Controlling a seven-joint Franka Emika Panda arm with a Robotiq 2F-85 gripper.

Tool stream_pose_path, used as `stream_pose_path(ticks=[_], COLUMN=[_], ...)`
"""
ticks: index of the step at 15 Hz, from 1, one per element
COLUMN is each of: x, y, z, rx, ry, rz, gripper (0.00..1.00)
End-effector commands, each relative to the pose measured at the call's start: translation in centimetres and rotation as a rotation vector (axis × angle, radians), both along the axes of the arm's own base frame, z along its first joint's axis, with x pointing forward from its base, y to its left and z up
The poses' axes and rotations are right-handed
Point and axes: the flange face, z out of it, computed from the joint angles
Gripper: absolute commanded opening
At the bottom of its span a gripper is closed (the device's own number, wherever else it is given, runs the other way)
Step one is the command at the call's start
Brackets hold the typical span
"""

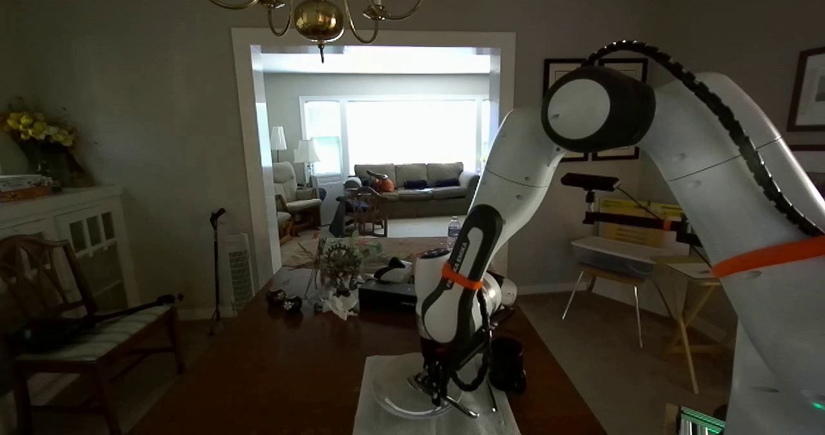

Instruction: Move the spoon, which is on the plate, closer to the fork

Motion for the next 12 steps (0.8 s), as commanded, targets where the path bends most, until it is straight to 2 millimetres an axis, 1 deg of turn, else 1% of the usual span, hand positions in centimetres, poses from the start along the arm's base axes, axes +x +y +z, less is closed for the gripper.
stream_pose_path(ticks=[1, 2, 3, 5, 7, 9, 12], x=[0.3, 0.2, 0.2, 0.0, -0.2, -0.9, -2.8], y=[0.1, 0.1, 0.1, -0.1, -0.9, -2.6, -6.4], z=[0.6, 1.0, 1.3, 2.2, 3.4, 4.3, 4.9], rx=[0.01, 0.015, 0.017, 0.023, 0.028, 0.042, 0.056], ry=[-0.019, -0.016, -0.013, -0.02, -0.039, -0.047, -0.059], rz=[-0.001, -0.006, -0.013, -0.032, -0.087, -0.194, -0.37], gripper=[0.0, 0.0, 0.03, 0.03, 0.03, 0.03, 0.03])
